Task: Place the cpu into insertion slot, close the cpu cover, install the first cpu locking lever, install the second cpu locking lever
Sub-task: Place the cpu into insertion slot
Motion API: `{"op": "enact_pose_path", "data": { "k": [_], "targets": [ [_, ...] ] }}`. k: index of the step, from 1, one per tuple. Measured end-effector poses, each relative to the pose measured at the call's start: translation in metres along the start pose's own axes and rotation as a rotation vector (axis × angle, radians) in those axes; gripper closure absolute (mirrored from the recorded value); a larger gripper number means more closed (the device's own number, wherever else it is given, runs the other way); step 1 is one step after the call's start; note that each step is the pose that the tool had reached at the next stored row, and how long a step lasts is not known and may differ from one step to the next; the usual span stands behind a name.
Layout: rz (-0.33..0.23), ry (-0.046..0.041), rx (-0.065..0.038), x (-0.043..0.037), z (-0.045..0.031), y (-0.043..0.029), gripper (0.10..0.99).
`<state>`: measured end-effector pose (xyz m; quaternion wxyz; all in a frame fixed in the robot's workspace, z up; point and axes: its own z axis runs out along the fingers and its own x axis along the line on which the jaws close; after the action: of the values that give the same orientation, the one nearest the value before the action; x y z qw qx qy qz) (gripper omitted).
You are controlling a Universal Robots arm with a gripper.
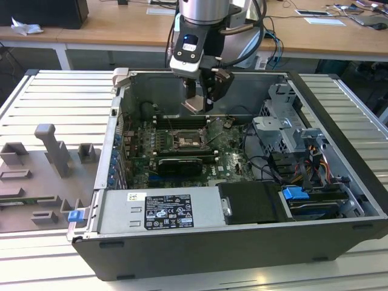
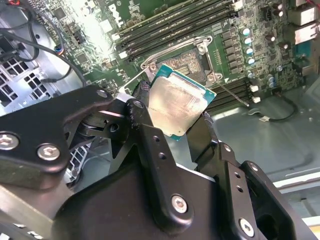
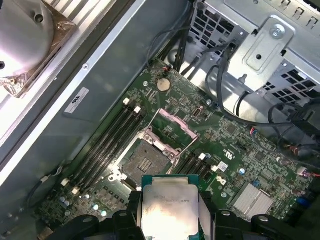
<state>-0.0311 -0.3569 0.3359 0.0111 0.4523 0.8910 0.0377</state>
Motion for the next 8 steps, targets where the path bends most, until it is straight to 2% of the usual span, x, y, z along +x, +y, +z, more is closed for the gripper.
{"op": "enact_pose_path", "data": {
  "k": [8],
  "targets": [
    [0.019, -0.0015, 0.000, 0.0000, 0.0035, -0.0003, 0.545]
  ]
}}
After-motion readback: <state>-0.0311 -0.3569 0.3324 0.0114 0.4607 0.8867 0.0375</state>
